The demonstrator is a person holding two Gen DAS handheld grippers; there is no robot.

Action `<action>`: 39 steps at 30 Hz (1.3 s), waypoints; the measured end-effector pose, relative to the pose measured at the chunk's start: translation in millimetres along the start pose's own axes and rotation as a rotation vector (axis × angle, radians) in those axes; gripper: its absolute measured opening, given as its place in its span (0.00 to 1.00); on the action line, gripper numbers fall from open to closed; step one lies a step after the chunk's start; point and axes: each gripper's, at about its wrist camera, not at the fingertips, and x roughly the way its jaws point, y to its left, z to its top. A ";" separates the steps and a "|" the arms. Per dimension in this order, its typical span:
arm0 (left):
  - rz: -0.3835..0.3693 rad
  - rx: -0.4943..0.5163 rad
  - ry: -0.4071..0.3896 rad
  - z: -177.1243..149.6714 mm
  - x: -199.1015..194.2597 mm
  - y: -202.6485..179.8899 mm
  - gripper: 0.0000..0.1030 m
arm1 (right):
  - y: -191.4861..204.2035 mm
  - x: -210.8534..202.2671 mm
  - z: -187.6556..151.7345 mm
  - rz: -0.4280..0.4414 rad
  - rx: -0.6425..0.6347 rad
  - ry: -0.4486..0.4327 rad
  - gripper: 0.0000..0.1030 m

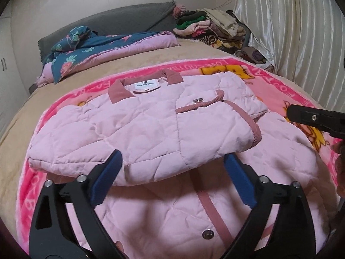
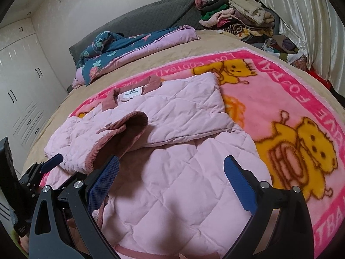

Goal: Fold large clothes
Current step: 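Grasp the rose-trimmed front edge with the right tool and lift it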

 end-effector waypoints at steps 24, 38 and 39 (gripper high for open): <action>0.207 -0.345 -0.024 -1.3 -10.4 149.6 0.91 | 58.1 99.4 -18.9 0.143 0.050 0.307 0.94; 0.246 -0.369 0.002 -8.5 -6.6 166.7 0.91 | 94.9 69.4 16.2 0.216 -0.135 0.103 0.14; 0.245 -0.368 0.002 -8.0 -6.2 166.9 0.91 | 95.9 64.3 21.3 0.215 -0.153 0.082 0.14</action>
